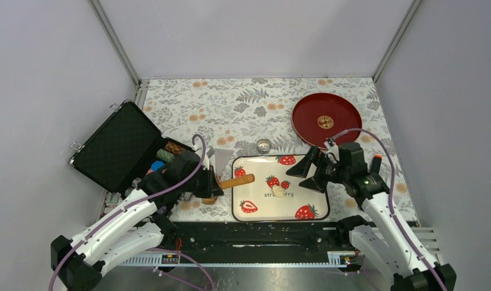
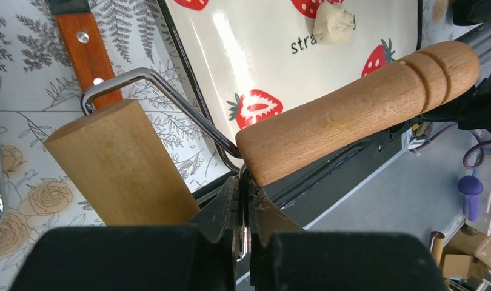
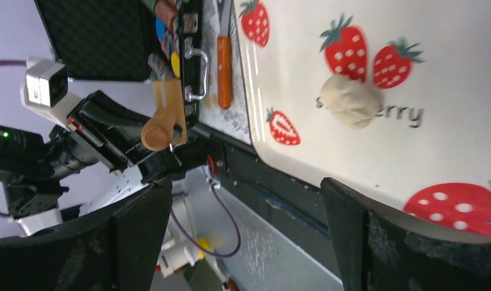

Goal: Roll out the dumpling wrappers from the dough

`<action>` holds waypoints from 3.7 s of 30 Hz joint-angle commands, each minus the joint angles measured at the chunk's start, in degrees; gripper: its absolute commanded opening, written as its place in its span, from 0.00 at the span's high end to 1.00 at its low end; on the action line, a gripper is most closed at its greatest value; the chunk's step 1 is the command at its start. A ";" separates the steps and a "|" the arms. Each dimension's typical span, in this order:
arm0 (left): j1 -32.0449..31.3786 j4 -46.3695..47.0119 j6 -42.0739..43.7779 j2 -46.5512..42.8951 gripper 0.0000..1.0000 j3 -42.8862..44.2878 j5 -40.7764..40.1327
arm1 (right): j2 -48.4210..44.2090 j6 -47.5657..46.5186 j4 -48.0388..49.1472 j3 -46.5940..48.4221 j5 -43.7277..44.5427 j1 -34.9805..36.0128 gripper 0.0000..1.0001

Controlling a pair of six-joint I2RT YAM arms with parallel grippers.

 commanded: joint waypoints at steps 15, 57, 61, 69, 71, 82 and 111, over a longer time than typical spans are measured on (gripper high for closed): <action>-8.88 4.70 -1.40 4.49 1.00 4.06 -0.46 | 18.18 13.36 25.00 4.35 1.81 25.35 0.04; -15.07 7.08 -10.67 2.75 1.00 1.04 -7.13 | 29.71 19.62 37.68 5.78 4.42 36.44 0.23; -15.40 8.08 -10.84 2.30 1.00 0.41 -6.66 | 30.26 19.22 36.96 6.06 4.52 36.70 0.23; -15.69 8.07 -11.10 1.36 1.00 -0.24 -6.81 | 32.86 19.08 35.84 7.56 4.61 37.88 0.23; -15.71 8.05 -11.35 1.15 1.00 -0.37 -6.77 | 33.55 19.13 35.96 7.98 4.36 38.22 0.23; -15.95 8.02 -11.41 0.41 1.00 -1.27 -6.96 | 32.61 18.30 34.99 8.75 4.63 38.51 0.23; -16.83 8.05 -12.15 0.30 1.00 -1.50 -7.74 | 33.26 17.81 33.65 10.56 3.80 38.66 0.30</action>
